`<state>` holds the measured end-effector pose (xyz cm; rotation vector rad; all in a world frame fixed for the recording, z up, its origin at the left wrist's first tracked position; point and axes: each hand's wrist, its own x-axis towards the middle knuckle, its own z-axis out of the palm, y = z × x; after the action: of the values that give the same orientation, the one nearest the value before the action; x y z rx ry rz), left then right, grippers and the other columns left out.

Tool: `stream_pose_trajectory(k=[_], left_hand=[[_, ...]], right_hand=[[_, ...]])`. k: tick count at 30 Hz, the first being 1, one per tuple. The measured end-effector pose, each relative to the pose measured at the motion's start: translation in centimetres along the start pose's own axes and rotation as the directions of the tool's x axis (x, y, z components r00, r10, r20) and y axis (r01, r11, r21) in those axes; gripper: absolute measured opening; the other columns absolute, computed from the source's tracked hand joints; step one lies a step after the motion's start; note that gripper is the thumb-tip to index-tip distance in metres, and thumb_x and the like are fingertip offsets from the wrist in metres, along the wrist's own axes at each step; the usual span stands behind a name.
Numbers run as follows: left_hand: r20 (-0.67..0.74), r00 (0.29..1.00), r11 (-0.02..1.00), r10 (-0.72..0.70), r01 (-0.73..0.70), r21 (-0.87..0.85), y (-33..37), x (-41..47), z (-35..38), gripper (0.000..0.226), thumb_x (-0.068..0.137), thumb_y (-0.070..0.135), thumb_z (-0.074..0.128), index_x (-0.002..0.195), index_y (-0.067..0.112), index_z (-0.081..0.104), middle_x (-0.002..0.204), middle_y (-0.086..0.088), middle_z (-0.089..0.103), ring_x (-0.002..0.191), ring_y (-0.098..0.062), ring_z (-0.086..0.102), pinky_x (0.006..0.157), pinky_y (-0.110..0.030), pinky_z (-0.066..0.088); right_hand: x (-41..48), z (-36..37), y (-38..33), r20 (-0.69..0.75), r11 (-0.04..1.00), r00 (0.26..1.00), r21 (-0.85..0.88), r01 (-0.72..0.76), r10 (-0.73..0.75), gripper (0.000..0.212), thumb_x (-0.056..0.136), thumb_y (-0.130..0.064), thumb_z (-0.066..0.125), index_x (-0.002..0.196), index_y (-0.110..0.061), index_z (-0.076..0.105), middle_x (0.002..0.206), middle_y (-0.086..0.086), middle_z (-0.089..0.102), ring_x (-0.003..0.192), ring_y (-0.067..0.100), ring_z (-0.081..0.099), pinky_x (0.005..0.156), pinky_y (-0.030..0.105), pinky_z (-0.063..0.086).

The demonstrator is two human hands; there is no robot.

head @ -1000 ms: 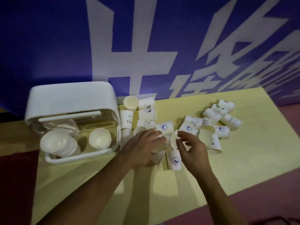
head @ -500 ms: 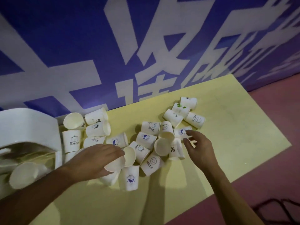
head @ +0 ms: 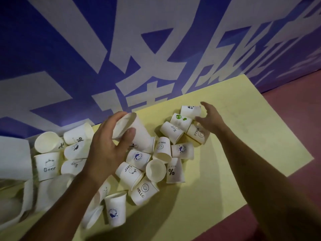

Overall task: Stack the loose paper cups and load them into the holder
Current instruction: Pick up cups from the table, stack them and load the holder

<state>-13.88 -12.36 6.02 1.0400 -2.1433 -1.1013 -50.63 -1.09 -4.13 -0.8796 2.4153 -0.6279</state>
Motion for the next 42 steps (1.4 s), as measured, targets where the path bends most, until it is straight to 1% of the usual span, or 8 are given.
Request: stream_pose_trajectory(k=[3, 7, 13, 19, 24, 32, 38, 42], left_hand=[[0.006, 0.999, 0.998, -0.038, 0.038, 0.057, -0.3, 0.8, 0.5, 0.069, 0.084, 0.070, 0.060, 0.139, 0.028, 0.055, 0.132, 0.014, 0.058, 0.117, -0.004, 0.054, 0.089, -0.006, 0.037], [0.053, 0.992, 0.985, -0.116, 0.108, 0.133, -1.5, 1.6, 0.1, 0.080, 0.070, 0.068, 0.073, 0.142, 0.037, 0.054, 0.131, 0.020, 0.052, 0.118, 0.002, 0.046, 0.093, -0.019, 0.037], [0.066, 0.987, 0.982, -0.148, 0.139, 0.131, -2.9, 1.9, -0.6, 0.084, 0.070, 0.063, 0.076, 0.146, 0.037, 0.052, 0.135, 0.022, 0.048, 0.118, 0.008, 0.040, 0.094, -0.023, 0.037], [0.040, 0.984, 0.984, -0.176, 0.176, 0.004, -4.1, 0.3, -2.6, 0.073, 0.082, 0.060, 0.066, 0.149, 0.038, 0.046, 0.142, 0.016, 0.049, 0.131, -0.007, 0.047, 0.102, -0.035, 0.043], [-0.051, 0.978, 0.977, -0.203, 0.199, -0.074, -5.0, -2.8, -7.0, 0.071, 0.077, 0.052, 0.078, 0.140, 0.034, 0.052, 0.137, 0.017, 0.056, 0.125, -0.008, 0.053, 0.101, -0.035, 0.047], [-0.173, 0.959, 0.966, -0.223, 0.194, -0.170, -9.1, -12.1, -18.6, 0.069, 0.071, 0.054, 0.085, 0.131, 0.037, 0.057, 0.126, 0.027, 0.060, 0.115, 0.003, 0.056, 0.089, -0.028, 0.052], [-0.263, 0.939, 0.962, -0.222, 0.168, -0.216, -13.0, -20.7, -26.5, 0.072, 0.072, 0.046, 0.091, 0.134, 0.031, 0.059, 0.133, 0.020, 0.061, 0.125, 0.001, 0.056, 0.095, -0.010, 0.045], [-0.272, 0.933, 0.965, -0.236, 0.191, -0.181, -15.1, -24.6, -29.5, 0.067, 0.070, 0.052, 0.079, 0.132, 0.043, 0.054, 0.131, 0.027, 0.058, 0.126, -0.001, 0.055, 0.097, -0.013, 0.044]], right_hand=[[2.9, -0.3, 0.9, 0.132, 0.982, 0.988, -0.164, 0.097, -0.075, 0.095, 0.075, -0.003, 0.085, 0.156, -0.008, 0.036, 0.159, 0.016, 0.039, 0.147, 0.034, 0.037, 0.121, 0.043, 0.028], [4.3, 0.3, 1.4, 0.187, 0.957, 0.973, -0.228, 0.179, -0.137, 0.093, 0.067, -0.004, 0.092, 0.149, -0.004, 0.046, 0.149, 0.020, 0.051, 0.136, 0.040, 0.049, 0.114, 0.045, 0.037], [3.3, -0.4, 1.2, 0.007, 0.985, 0.993, -0.126, 0.120, -0.120, 0.092, 0.069, -0.010, 0.093, 0.145, -0.002, 0.044, 0.140, 0.021, 0.052, 0.125, 0.036, 0.053, 0.094, 0.030, 0.040], [-2.2, -1.9, -4.1, -0.206, 0.963, 0.941, -0.049, 0.265, -0.269, 0.088, 0.067, -0.030, 0.096, 0.138, -0.014, 0.047, 0.133, 0.003, 0.057, 0.113, 0.022, 0.057, 0.085, 0.034, 0.048], [-9.4, 0.0, -11.9, -0.198, 0.935, 0.919, 0.034, 0.354, -0.341, 0.086, 0.067, -0.046, 0.093, 0.139, -0.025, 0.052, 0.133, -0.009, 0.057, 0.112, 0.012, 0.055, 0.081, 0.019, 0.047], [-22.3, 9.0, -25.3, -0.099, 0.861, 0.877, 0.166, 0.481, -0.471, 0.075, 0.070, -0.059, 0.084, 0.134, -0.030, 0.057, 0.128, -0.017, 0.058, 0.116, 0.001, 0.054, 0.091, 0.018, 0.047], [-31.8, 17.9, -33.1, -0.070, 0.765, 0.813, 0.298, 0.571, -0.579, 0.067, 0.075, -0.044, 0.088, 0.132, -0.023, 0.060, 0.125, -0.013, 0.062, 0.118, 0.011, 0.060, 0.092, 0.037, 0.055], [-35.5, 22.3, -35.6, -0.045, 0.745, 0.798, 0.329, 0.579, -0.601, 0.070, 0.077, -0.048, 0.087, 0.136, -0.024, 0.058, 0.130, -0.013, 0.062, 0.121, 0.012, 0.060, 0.094, 0.041, 0.055]])
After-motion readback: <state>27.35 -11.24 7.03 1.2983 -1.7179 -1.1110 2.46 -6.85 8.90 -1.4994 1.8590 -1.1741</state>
